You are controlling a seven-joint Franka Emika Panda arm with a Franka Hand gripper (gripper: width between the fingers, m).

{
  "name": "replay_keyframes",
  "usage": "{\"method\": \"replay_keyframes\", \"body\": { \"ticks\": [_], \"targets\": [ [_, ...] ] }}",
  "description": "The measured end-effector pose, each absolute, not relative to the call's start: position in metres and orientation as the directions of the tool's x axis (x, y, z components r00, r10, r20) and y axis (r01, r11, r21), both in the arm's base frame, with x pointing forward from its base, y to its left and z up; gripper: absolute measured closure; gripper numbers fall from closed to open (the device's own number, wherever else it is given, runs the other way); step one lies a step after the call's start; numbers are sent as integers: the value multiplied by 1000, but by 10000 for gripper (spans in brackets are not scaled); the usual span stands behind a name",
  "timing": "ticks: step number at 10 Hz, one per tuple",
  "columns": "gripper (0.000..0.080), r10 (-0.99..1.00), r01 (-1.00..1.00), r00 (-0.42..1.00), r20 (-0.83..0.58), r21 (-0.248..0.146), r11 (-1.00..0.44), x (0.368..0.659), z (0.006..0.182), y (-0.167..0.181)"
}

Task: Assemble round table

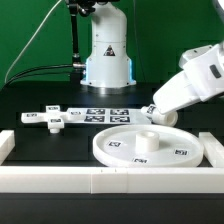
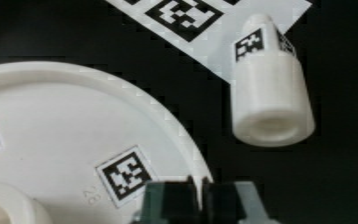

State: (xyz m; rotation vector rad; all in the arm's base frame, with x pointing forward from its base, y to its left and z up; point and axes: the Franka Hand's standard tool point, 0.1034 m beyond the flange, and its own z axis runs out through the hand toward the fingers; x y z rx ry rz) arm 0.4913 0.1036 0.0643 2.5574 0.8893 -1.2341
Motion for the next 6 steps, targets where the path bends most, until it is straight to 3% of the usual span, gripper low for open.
{"method": "replay_keyframes", "body": {
  "ticks": [4,5,6],
  "targets": [
    [798,447,584,480,-755,-105,-805,489,59,105],
    [798,438,581,484,-757,-97,-808,482,55,106],
    [794,404,566,503,-764,-62,-822,471,54,108]
  ]
}}
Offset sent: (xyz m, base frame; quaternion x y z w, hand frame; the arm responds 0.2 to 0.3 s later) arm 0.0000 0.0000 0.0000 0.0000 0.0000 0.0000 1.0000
